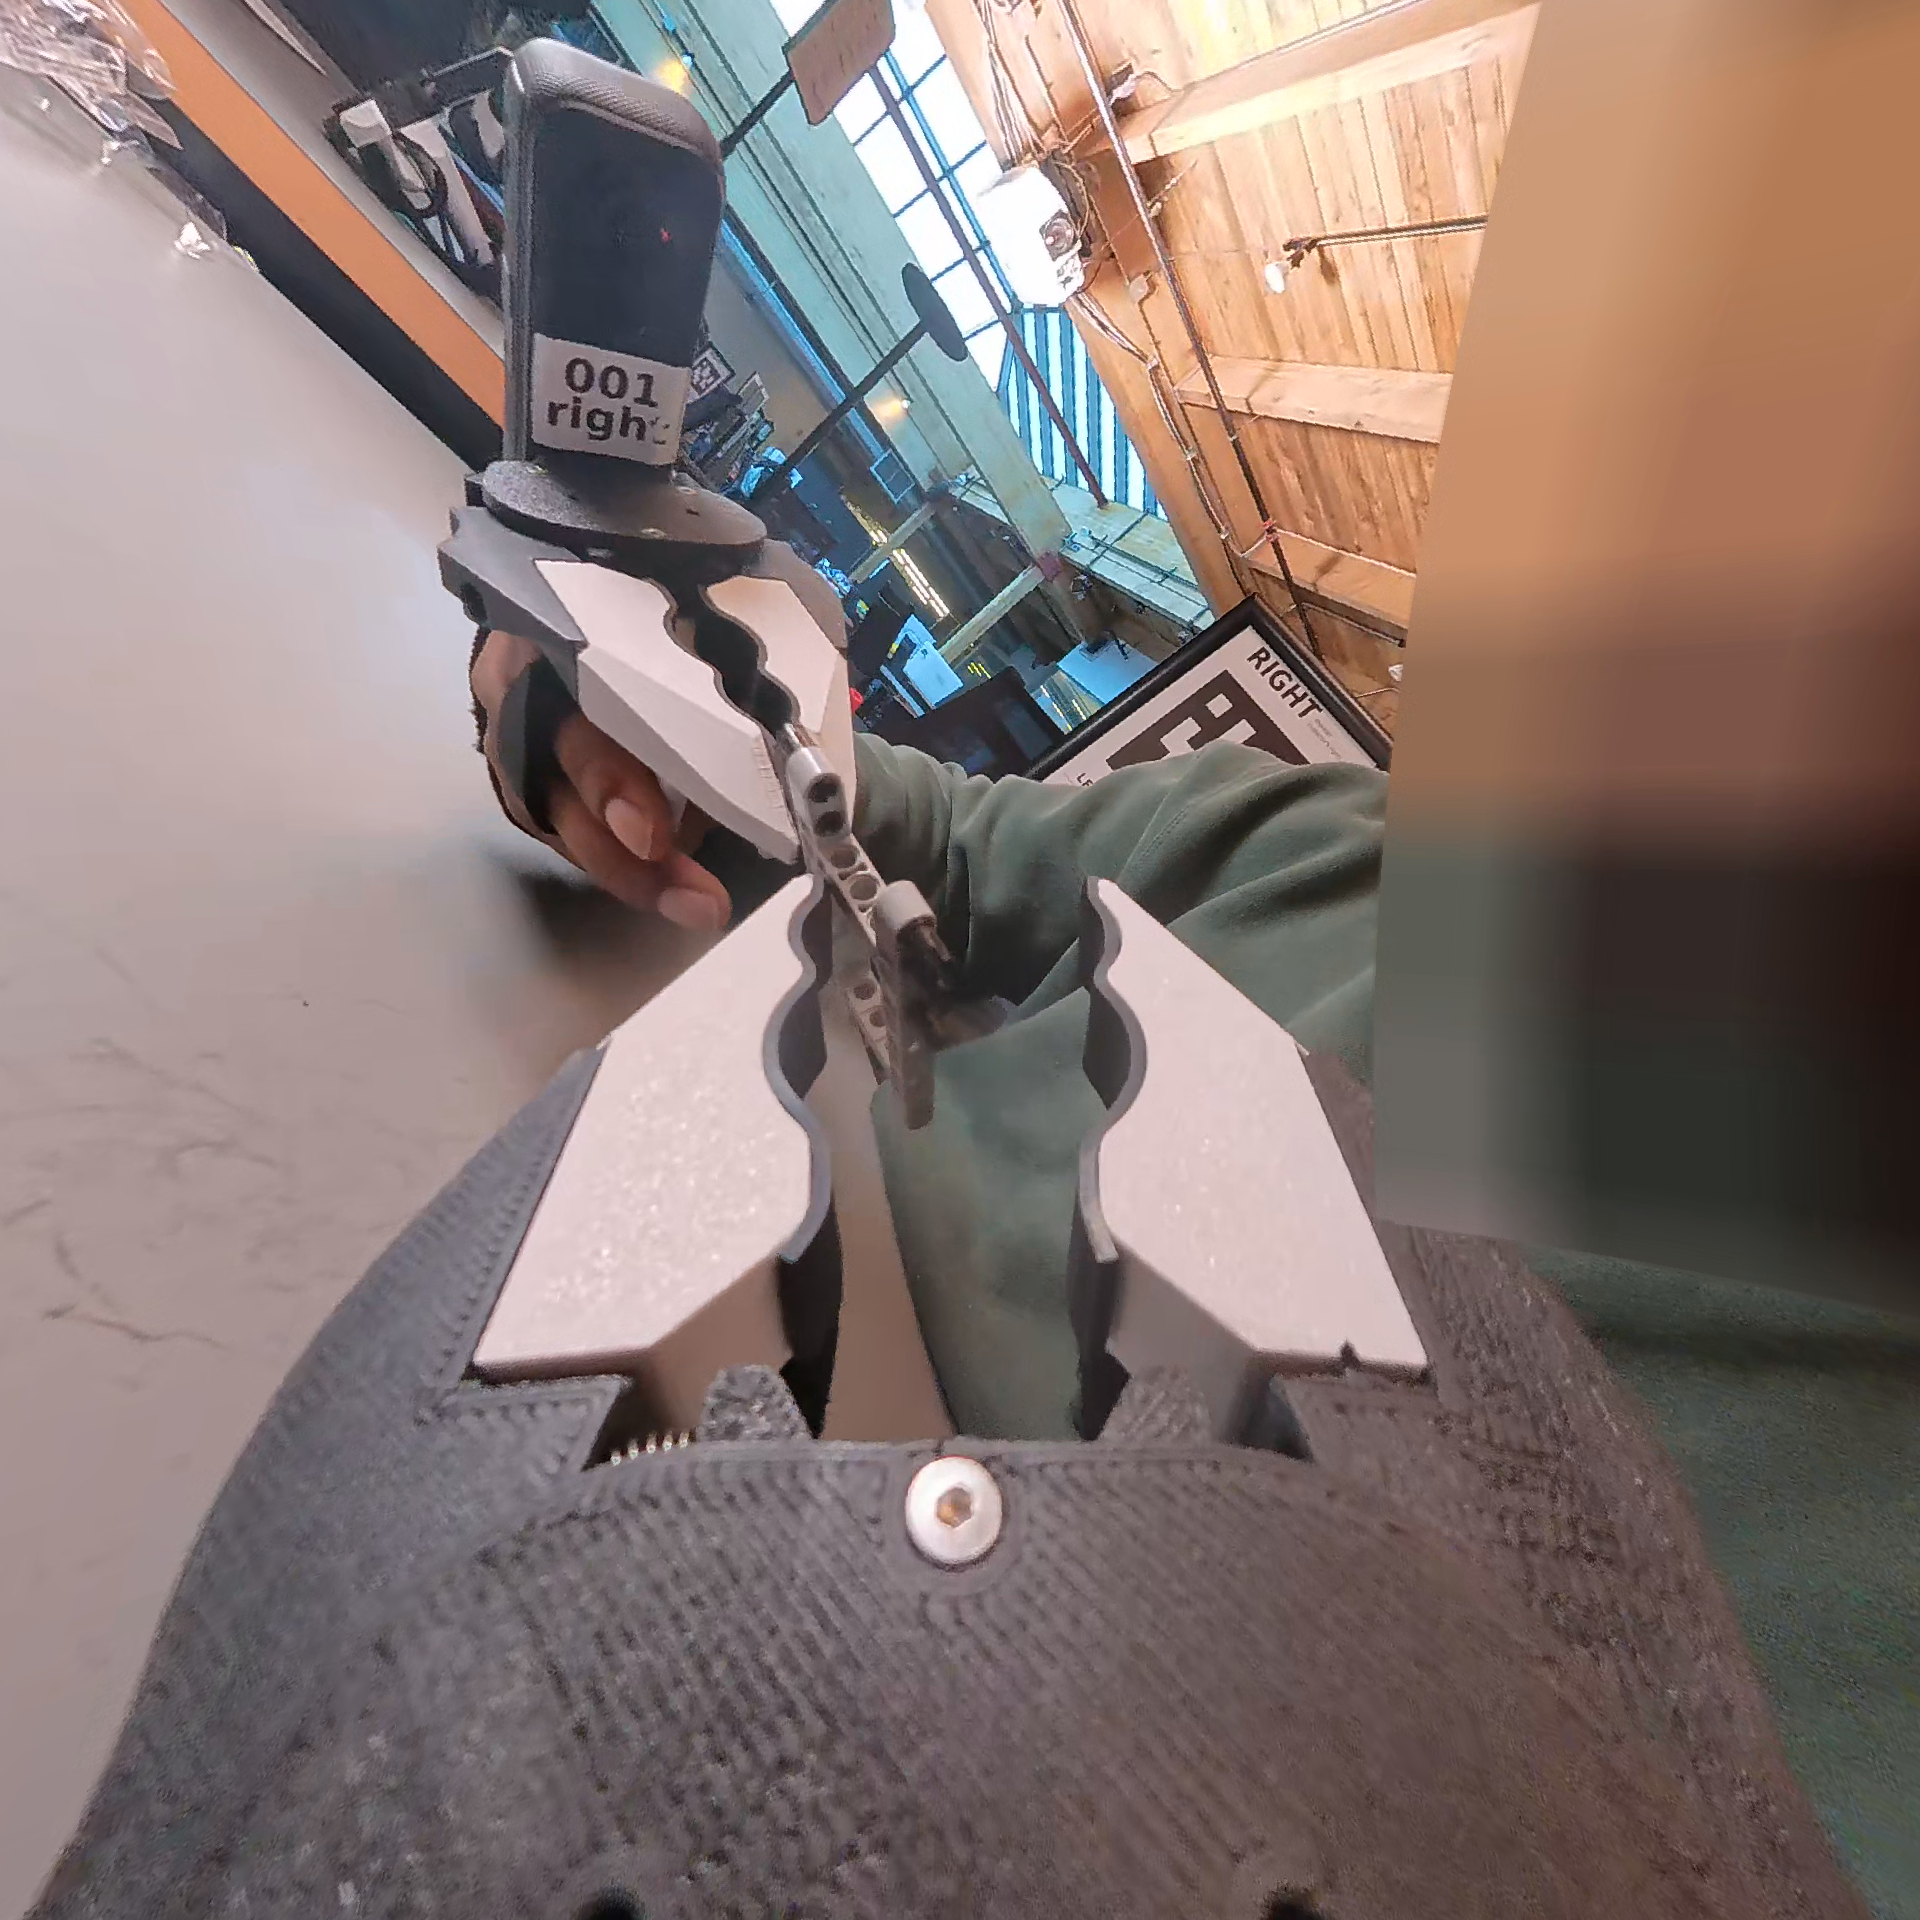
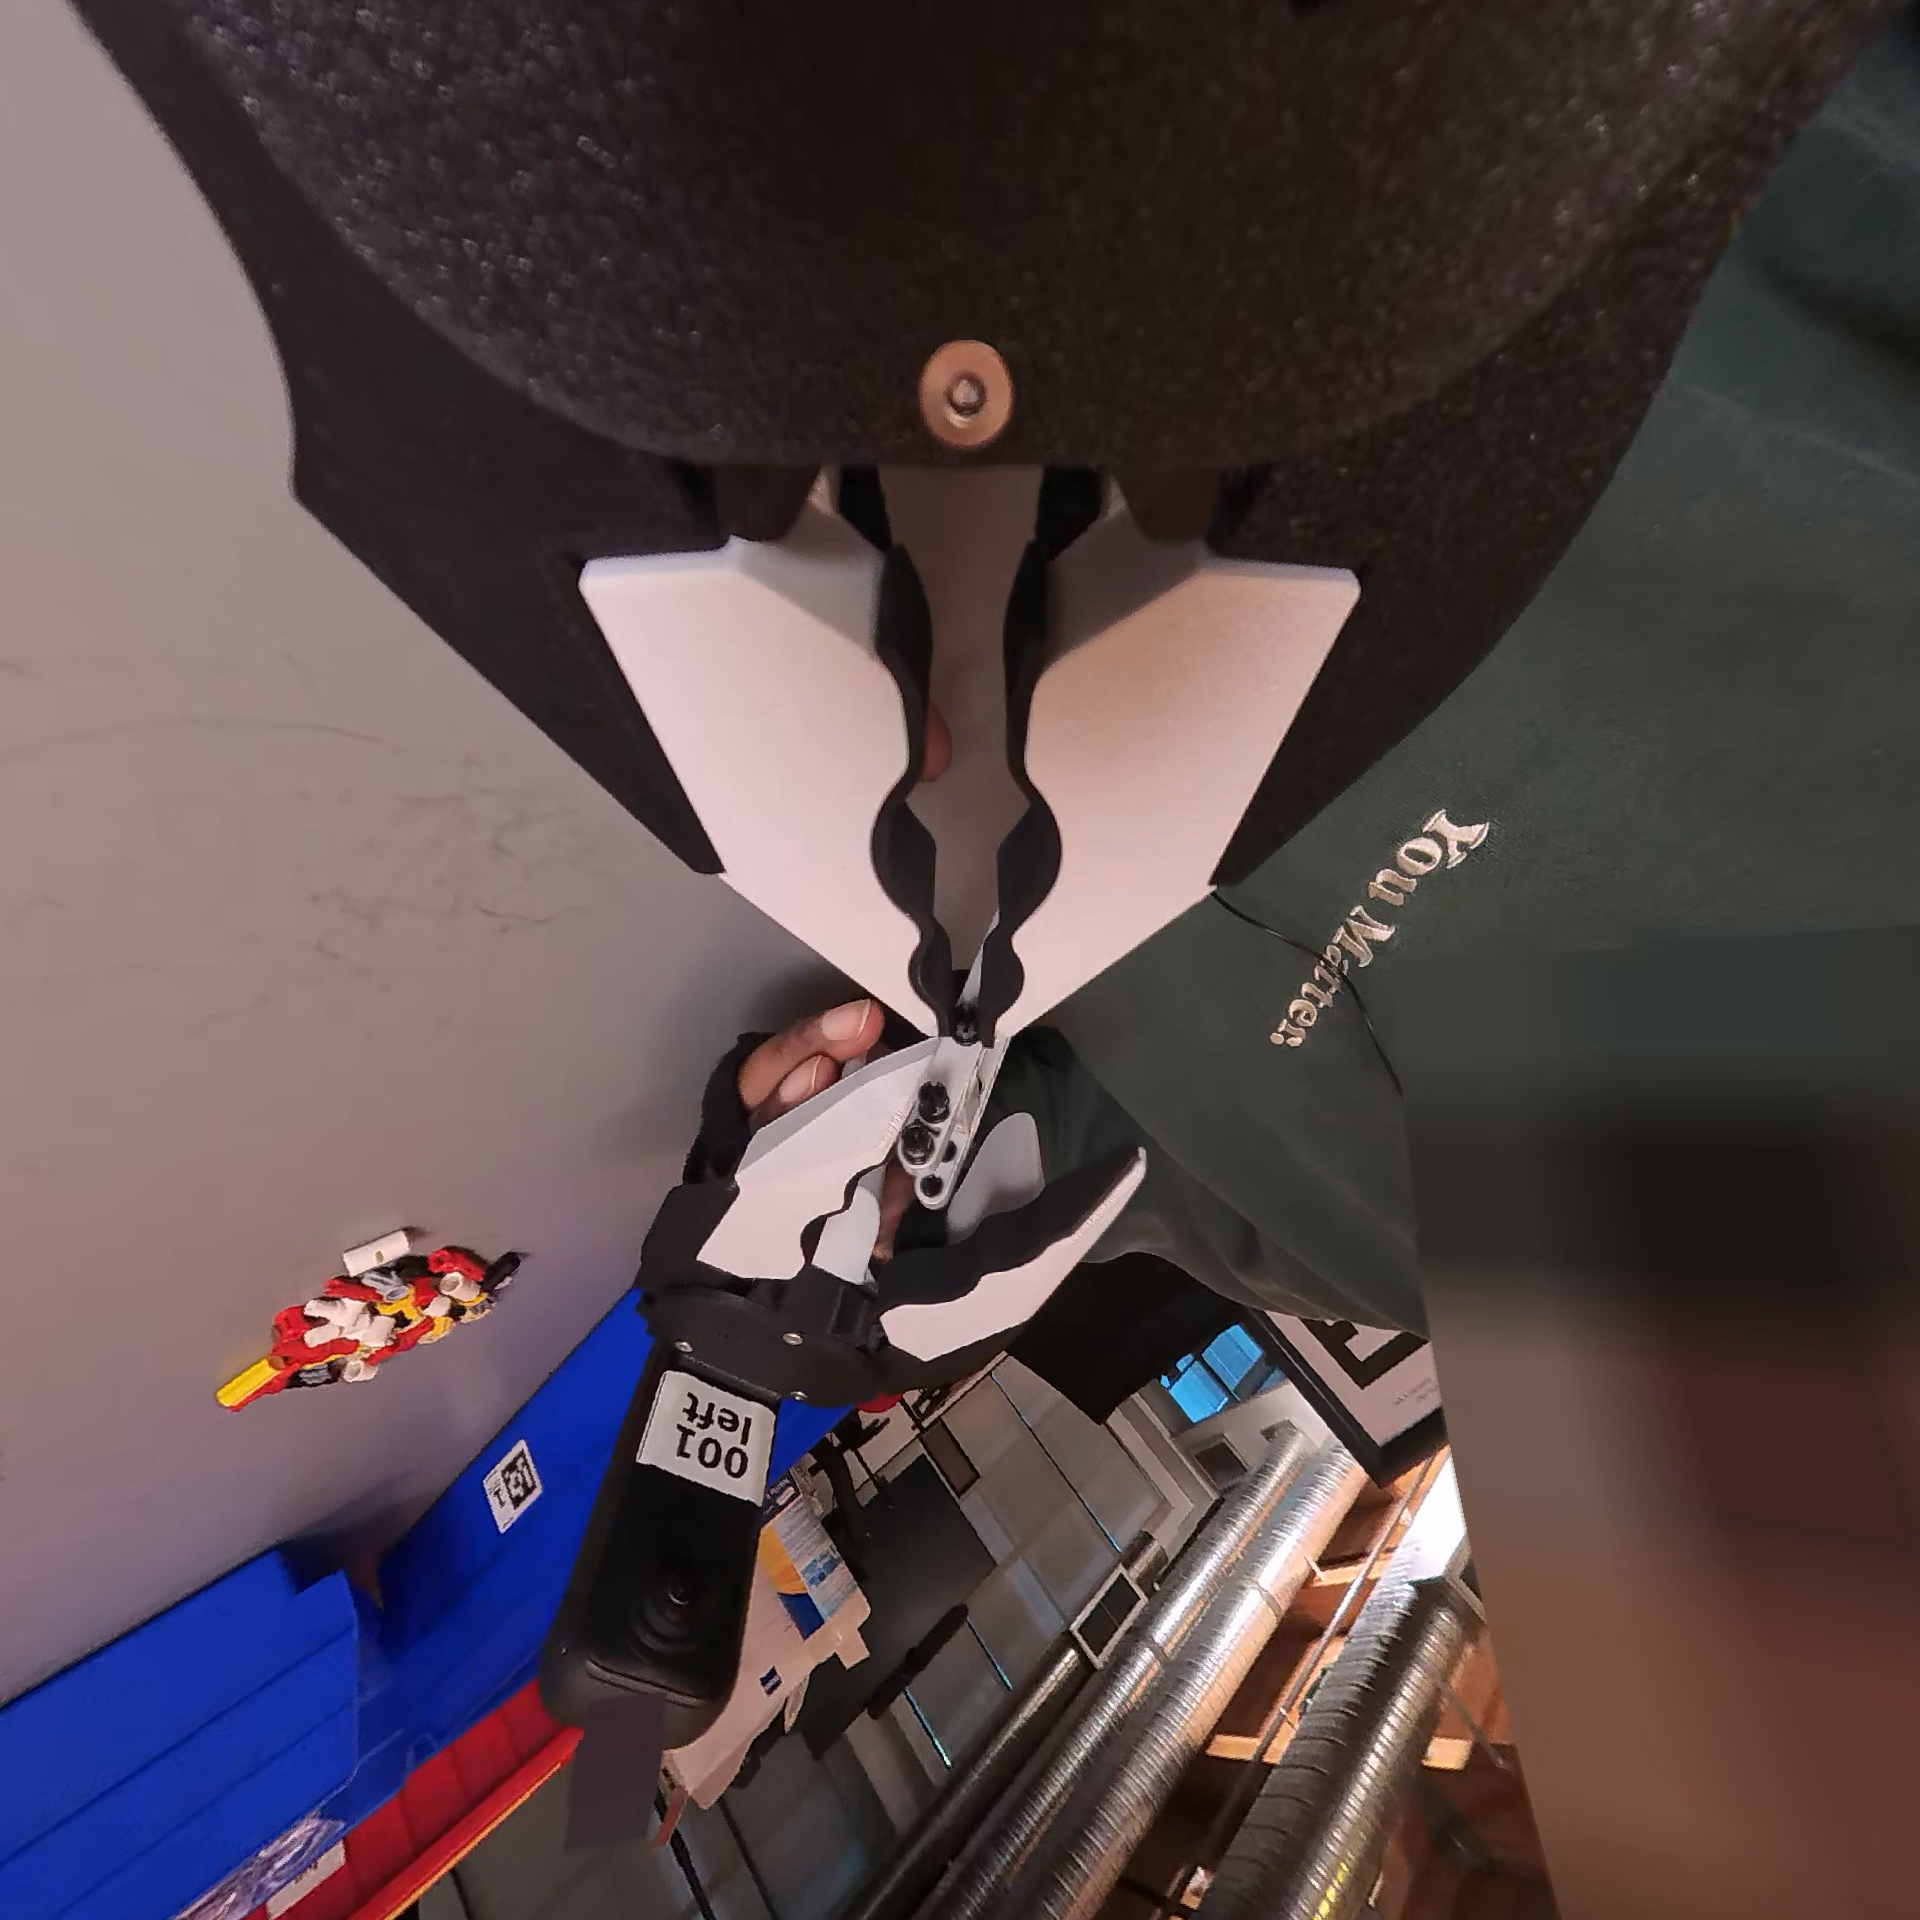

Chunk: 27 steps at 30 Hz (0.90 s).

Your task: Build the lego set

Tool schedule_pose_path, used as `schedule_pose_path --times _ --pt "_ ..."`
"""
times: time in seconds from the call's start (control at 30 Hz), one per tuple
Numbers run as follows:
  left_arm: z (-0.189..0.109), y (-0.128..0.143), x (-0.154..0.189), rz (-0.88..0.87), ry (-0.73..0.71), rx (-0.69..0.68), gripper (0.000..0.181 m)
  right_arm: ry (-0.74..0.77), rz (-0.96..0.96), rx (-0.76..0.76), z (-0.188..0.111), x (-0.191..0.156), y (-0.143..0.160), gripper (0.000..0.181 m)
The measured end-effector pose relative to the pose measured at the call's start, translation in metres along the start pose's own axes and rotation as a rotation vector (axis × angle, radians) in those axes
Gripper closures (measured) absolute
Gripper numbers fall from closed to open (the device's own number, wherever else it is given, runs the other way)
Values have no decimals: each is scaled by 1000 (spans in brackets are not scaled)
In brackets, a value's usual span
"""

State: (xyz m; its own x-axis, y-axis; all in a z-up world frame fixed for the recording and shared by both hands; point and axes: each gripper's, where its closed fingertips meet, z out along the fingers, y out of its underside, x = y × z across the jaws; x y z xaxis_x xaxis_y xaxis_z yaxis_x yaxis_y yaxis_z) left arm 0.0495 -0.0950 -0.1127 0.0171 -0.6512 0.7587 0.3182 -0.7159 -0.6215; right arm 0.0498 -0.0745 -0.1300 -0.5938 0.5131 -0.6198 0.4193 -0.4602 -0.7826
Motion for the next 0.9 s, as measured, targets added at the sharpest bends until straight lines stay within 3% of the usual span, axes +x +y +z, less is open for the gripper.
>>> schedule_pose_path --times 0.27,0.43,0.6,0.9 --pt "1 3 2 95 -21 -29 128 0 7 12 -1 0 -1 179" --pt "2 12 -8 299 -164 -114 132 9 3 21 -3 2 -3 179" --pt "-3 15 -26 395 -288 -167 138 54 -36 5 -4 5 -2 178" --pt "-34 -4 -58 608 -589 -201 133 245 -37 -69 -17 28 4 178"
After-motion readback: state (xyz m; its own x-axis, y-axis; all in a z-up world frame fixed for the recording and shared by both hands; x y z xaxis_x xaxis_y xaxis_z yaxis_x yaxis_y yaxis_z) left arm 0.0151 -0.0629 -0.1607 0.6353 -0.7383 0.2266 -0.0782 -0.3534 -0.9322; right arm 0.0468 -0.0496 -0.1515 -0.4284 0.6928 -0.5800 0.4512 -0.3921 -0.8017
